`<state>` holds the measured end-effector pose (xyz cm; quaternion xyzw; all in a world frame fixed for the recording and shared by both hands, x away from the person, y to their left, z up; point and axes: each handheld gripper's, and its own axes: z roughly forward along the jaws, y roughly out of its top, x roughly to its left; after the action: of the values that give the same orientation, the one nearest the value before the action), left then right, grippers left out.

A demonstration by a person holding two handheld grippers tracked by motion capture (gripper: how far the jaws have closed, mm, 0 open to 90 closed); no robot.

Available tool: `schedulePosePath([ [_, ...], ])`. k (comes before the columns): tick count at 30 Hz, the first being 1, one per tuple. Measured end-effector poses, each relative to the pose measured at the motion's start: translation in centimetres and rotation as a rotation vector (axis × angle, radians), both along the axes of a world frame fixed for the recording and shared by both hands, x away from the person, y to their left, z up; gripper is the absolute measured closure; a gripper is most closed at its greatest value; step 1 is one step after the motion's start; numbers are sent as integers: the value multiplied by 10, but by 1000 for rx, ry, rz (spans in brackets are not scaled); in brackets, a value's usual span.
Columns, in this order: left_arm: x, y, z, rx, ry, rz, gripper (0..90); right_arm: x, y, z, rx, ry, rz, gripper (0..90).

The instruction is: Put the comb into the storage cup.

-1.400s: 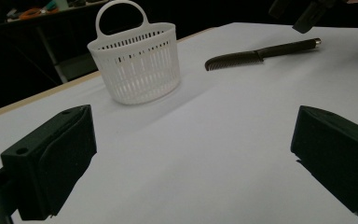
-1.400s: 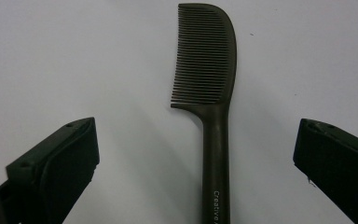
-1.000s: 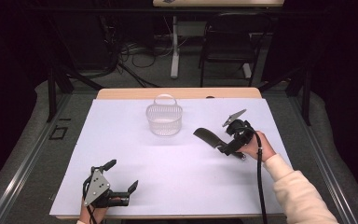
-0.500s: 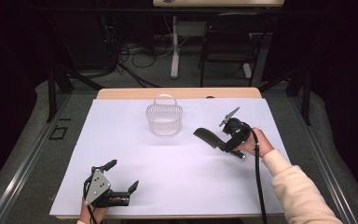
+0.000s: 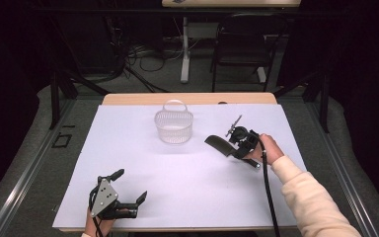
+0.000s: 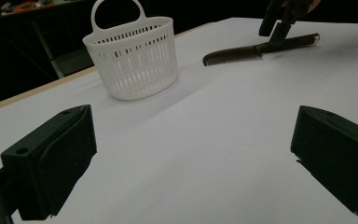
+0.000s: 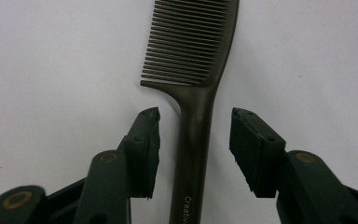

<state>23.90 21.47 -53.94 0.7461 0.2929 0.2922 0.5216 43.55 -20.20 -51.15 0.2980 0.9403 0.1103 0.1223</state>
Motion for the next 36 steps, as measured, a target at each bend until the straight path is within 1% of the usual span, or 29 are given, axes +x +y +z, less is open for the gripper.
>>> schedulePosePath([
  [2,0,0,0,-1,2,0,3,1,2,-1,-27,8,7,549],
  [3,0,0,0,-1,3,1,3,2,3,-3,-19,11,1,558],
  [4,0,0,0,0,5,0,4,3,4,-3,-30,13,5,569],
  [5,0,0,0,0,5,0,3,3,4,-3,-39,20,-6,580],
  [7,1,0,-1,7,9,-2,3,5,4,-5,-39,27,-4,591],
  [8,1,-1,-1,9,9,-1,3,5,5,-5,-45,35,-12,594],
  [11,1,-1,-1,9,8,-3,4,7,5,-7,-53,36,-8,596],
  [12,1,-1,-1,10,7,-3,4,7,6,-9,-58,39,-19,602],
  [13,1,-1,-1,10,7,-3,3,8,6,-10,-60,37,-19,607],
  [14,1,-1,-1,7,9,-3,4,8,6,-11,-55,44,-23,608],
  [16,1,-1,-1,9,11,-5,4,9,6,-12,-63,42,-22,622],
  [17,1,-1,-1,8,12,-7,4,9,6,-13,-55,42,-26,625],
  [20,2,0,-1,9,14,-5,3,11,6,-14,-65,55,-37,639],
  [21,1,-1,-1,12,14,-4,4,12,5,-15,-55,53,-41,640],
  [23,1,-1,-2,15,17,-6,4,12,4,-15,-51,52,-44,654],
  [24,1,-1,-1,18,15,-6,4,12,5,-15,-42,54,-53,669],
  [25,1,-1,-1,17,14,-6,4,12,4,-15,-42,60,-49,688],
  [29,1,-1,-1,17,16,-6,4,12,4,-15,-28,67,-55,711],
  [33,1,-1,-1,19,16,-5,4,11,4,-15,-26,58,-49,716],
  [35,1,-1,-1,19,15,-4,4,10,2,-16,-7,43,-55,719],
  [36,1,-1,-1,18,15,-6,4,10,2,-13,-30,58,-55,719],
])
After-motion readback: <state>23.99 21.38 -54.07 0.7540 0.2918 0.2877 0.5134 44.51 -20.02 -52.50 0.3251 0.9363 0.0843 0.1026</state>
